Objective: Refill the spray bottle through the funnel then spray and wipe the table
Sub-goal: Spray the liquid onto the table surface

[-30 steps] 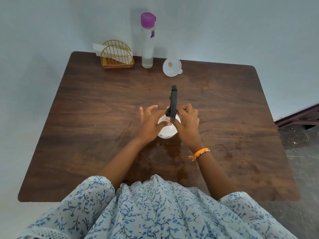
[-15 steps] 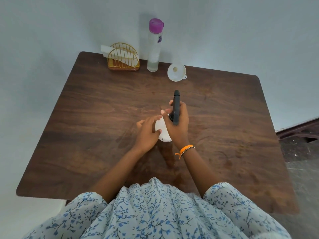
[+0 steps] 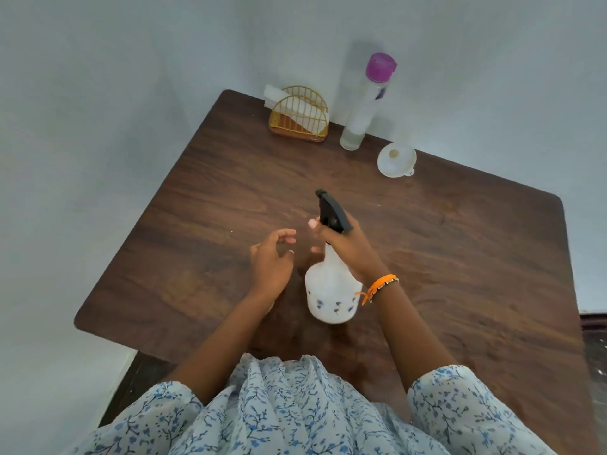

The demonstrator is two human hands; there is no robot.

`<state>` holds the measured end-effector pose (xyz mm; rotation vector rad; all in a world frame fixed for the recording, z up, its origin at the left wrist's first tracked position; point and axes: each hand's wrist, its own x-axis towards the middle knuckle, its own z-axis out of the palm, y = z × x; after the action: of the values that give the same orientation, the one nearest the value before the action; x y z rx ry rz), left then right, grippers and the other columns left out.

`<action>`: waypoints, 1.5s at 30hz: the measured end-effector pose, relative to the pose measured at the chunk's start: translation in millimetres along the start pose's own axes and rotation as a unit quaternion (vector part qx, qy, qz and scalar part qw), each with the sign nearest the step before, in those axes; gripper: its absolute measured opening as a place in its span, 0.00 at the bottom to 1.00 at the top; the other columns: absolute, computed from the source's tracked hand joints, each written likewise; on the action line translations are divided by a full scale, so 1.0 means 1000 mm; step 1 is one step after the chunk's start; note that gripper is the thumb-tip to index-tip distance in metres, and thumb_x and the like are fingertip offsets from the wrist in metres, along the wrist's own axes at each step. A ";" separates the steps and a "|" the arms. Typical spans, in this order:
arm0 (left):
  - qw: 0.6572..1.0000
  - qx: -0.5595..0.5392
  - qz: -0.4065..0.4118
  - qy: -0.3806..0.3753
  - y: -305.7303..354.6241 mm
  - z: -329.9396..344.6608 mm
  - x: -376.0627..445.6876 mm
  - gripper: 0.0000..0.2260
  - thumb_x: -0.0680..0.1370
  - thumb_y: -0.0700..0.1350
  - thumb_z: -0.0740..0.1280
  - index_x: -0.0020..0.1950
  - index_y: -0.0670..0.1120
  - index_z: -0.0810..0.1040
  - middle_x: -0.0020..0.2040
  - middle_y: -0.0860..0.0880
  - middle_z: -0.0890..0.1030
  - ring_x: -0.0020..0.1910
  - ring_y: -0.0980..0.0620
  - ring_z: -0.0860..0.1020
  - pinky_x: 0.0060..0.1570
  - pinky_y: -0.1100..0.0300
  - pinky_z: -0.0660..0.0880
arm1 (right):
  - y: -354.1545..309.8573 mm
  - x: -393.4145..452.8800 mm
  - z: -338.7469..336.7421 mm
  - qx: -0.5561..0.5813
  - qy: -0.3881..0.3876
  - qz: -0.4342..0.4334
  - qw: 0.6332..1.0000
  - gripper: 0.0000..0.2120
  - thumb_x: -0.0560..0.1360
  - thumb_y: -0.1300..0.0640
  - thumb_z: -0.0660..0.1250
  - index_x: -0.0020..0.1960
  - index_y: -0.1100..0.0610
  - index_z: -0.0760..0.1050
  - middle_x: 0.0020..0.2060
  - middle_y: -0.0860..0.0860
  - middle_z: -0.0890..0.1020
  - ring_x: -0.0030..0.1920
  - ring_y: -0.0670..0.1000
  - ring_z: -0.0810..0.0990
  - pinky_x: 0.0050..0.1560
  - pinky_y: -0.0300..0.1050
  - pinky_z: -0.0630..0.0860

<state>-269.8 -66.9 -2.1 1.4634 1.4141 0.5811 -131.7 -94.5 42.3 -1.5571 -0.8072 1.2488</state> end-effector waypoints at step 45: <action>0.932 -0.203 -0.090 -0.285 0.001 -0.027 0.004 0.34 0.65 0.47 0.77 0.66 0.56 0.63 0.62 0.53 0.74 0.59 0.52 0.76 0.57 0.55 0.77 | -0.010 0.053 0.034 0.014 0.009 0.065 0.998 0.05 0.74 0.62 0.68 0.49 0.62 0.75 0.40 0.54 0.79 0.44 0.52 0.80 0.45 0.47 0.81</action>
<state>-292.2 -54.9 8.8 1.0380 0.8879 0.2712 -150.2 -33.7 33.0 -1.6170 -0.6829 1.3330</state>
